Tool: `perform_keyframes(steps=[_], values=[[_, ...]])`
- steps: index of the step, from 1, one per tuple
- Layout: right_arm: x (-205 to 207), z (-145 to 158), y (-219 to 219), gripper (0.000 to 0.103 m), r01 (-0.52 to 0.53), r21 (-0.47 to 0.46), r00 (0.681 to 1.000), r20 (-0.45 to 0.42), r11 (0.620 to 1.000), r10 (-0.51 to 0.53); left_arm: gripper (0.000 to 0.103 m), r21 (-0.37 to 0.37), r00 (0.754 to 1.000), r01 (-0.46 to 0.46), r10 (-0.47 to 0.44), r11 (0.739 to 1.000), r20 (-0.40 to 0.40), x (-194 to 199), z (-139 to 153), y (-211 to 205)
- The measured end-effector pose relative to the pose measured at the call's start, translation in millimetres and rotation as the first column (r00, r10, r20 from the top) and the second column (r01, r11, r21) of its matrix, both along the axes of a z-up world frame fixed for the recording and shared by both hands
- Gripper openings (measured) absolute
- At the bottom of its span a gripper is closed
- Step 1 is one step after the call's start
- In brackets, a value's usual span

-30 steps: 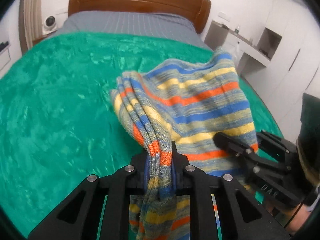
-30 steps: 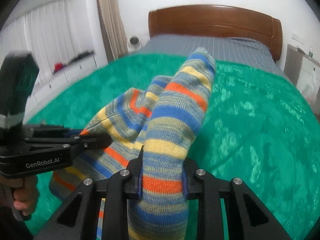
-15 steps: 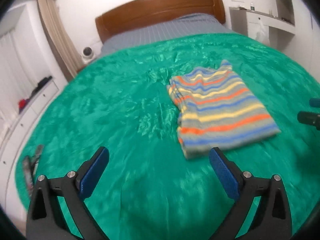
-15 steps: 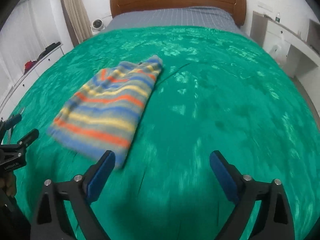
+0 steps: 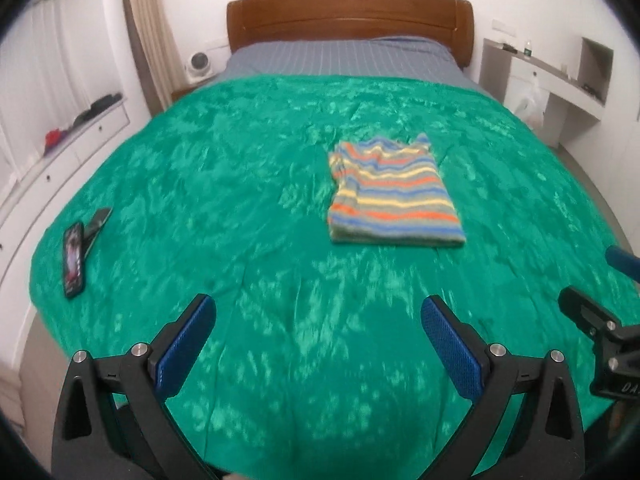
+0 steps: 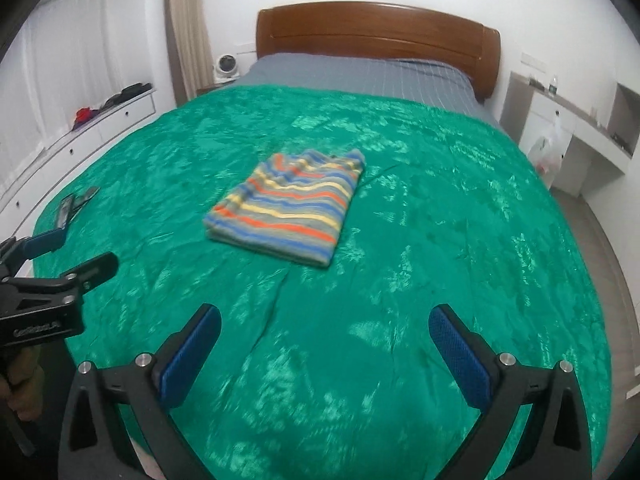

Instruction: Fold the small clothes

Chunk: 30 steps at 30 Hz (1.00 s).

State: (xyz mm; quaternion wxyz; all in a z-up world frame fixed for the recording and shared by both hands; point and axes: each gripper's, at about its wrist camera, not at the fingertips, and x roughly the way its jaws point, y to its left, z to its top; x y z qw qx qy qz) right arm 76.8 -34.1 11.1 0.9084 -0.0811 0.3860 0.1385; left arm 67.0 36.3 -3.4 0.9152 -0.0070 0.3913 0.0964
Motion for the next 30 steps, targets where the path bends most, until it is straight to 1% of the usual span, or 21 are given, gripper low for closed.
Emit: perform_keyframes(steps=[3,8,14,20,30], values=[[-15,6,2,0.102,0.007,-0.007,1.000,0.002,1.000,-0.007,0.103,0.003,1.000,0.012,-0.012,1.000,-0.001,-16,4,-3],[-35,12,5,0.102,-0.007,0.005,1.000,-0.010,1.000,0.007,0.103,0.059,1.000,0.016,-0.018,0.998,0.026,-43,13,-9],[-57,25,9,0.102,-0.004,-0.006,1.000,0.000,1.000,0.004,0.103,0.043,0.999,0.007,-0.009,0.999,0.048,-61,22,-9],[-70,42,12,0.102,-0.011,-0.003,0.999,0.036,1.000,0.011,0.103,0.029,0.998,-0.002,0.000,1.000,0.068,-70,33,-10],[-81,57,19,0.102,-0.039,-0.001,0.998,0.047,0.999,0.039,0.103,0.062,0.996,-0.010,0.005,0.998,0.087,-79,45,-16]])
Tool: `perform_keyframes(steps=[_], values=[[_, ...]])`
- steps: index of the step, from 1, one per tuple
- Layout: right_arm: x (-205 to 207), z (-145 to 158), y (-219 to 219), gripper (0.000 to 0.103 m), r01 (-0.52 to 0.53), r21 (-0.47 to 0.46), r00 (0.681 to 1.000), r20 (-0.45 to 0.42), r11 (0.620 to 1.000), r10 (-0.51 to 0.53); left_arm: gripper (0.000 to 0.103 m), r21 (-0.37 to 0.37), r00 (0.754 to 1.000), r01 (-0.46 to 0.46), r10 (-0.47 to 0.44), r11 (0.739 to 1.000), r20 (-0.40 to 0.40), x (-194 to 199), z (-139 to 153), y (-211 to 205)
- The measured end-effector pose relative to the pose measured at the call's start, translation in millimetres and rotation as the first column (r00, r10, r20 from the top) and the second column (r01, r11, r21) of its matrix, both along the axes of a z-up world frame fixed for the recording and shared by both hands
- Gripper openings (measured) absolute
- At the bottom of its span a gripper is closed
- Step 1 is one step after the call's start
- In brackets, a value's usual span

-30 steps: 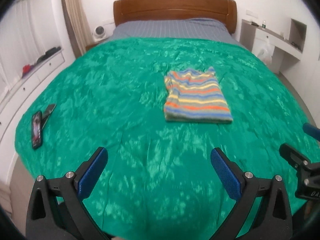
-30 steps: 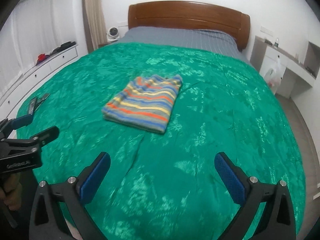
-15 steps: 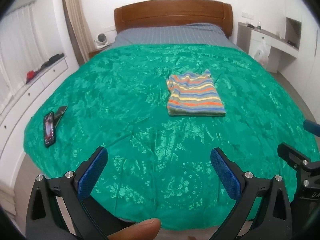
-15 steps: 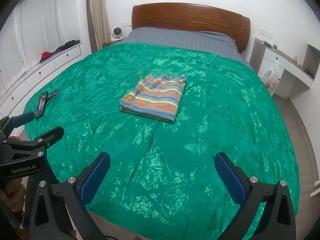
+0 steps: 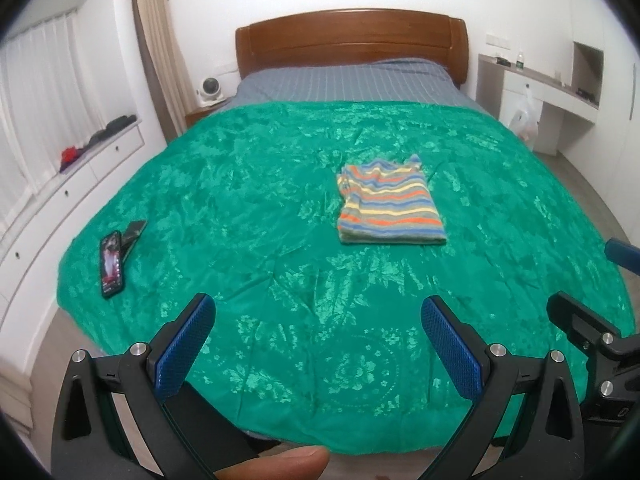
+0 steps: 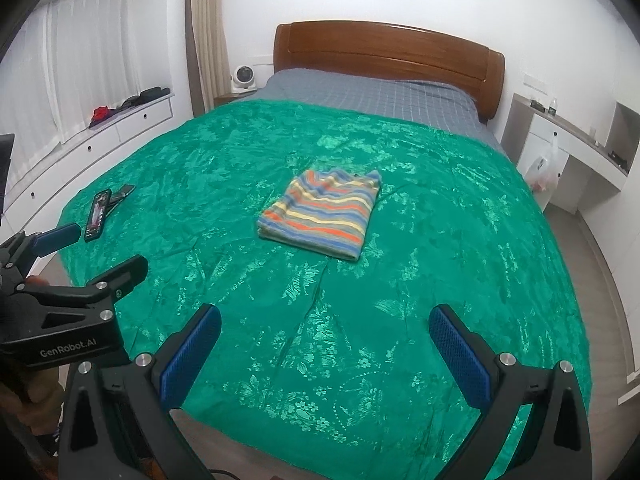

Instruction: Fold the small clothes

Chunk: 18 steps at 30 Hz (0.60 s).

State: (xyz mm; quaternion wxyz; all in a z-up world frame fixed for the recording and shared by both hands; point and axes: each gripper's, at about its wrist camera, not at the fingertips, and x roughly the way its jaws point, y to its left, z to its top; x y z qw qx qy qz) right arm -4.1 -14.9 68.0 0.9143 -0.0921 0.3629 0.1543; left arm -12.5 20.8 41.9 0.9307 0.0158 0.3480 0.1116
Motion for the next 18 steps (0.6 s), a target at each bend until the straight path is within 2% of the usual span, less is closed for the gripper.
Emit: perform_keyframes(steps=[18], values=[[-2.7,7.9,1.3,0.102,0.016,-0.026,1.000,0.013,1.000,-0.015,0.103,0.004,1.000,0.010,-0.010,1.000,0.001,-0.8,6.0,-3.6]])
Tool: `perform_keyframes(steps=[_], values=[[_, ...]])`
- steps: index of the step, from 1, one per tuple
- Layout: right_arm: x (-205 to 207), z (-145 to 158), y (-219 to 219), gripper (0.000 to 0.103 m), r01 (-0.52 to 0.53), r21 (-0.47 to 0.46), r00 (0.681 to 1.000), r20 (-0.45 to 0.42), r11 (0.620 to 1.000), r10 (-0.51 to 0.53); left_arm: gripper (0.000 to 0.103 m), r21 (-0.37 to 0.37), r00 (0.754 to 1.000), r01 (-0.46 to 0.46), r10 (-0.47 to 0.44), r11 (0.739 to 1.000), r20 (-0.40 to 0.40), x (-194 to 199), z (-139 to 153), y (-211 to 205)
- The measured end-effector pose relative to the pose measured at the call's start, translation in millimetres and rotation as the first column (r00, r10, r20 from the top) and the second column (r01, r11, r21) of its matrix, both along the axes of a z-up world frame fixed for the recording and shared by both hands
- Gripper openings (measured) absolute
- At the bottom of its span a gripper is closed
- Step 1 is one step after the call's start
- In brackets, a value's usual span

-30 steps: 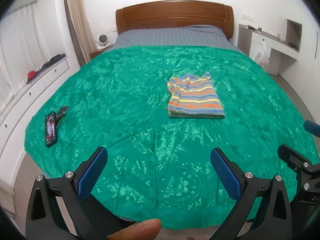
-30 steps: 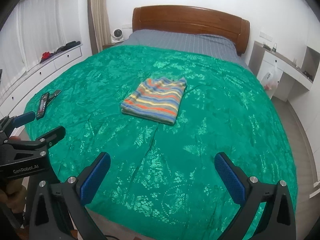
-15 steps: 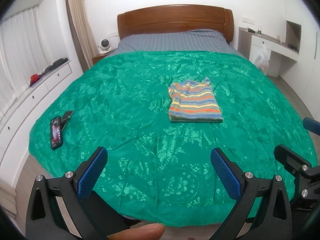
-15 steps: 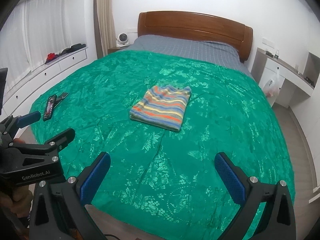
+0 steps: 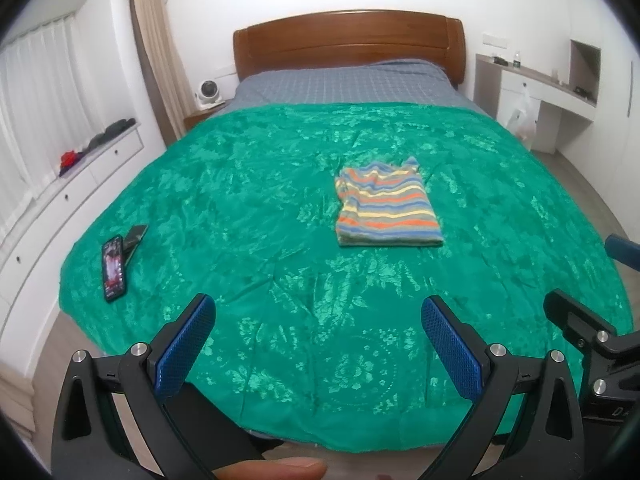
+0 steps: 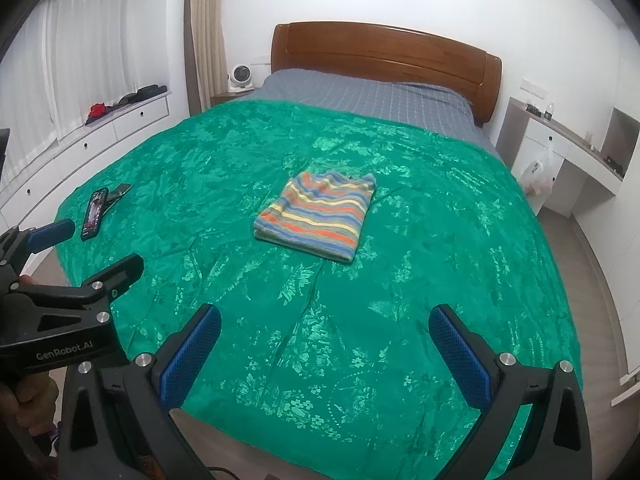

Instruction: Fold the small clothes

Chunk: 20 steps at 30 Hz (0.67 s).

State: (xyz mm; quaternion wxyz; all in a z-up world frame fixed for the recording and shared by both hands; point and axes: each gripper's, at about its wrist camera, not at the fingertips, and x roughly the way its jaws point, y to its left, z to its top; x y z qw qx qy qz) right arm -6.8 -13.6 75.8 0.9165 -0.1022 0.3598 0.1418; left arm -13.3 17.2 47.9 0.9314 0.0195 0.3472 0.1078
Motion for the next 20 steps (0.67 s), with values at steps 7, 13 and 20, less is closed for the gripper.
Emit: perform_keyframes(steps=[7,13,20], values=[[1,-2,-3,0.102,0.016,0.002,1.000,-0.002,1.000,-0.016,0.103,-0.002,1.000,0.000,0.000,1.000,0.001,2,-3,-2],[3,-5,-8,0.102,0.029,0.010,1.000,-0.011,1.000,-0.029,0.103,-0.008,1.000,0.013,-0.013,1.000,-0.001,2,-4,-5],[4,-5,-10,0.102,0.033,0.017,0.999,-0.013,0.999,-0.033,0.103,-0.002,1.000,-0.005,0.005,1.000,-0.003,6,-3,-4]])
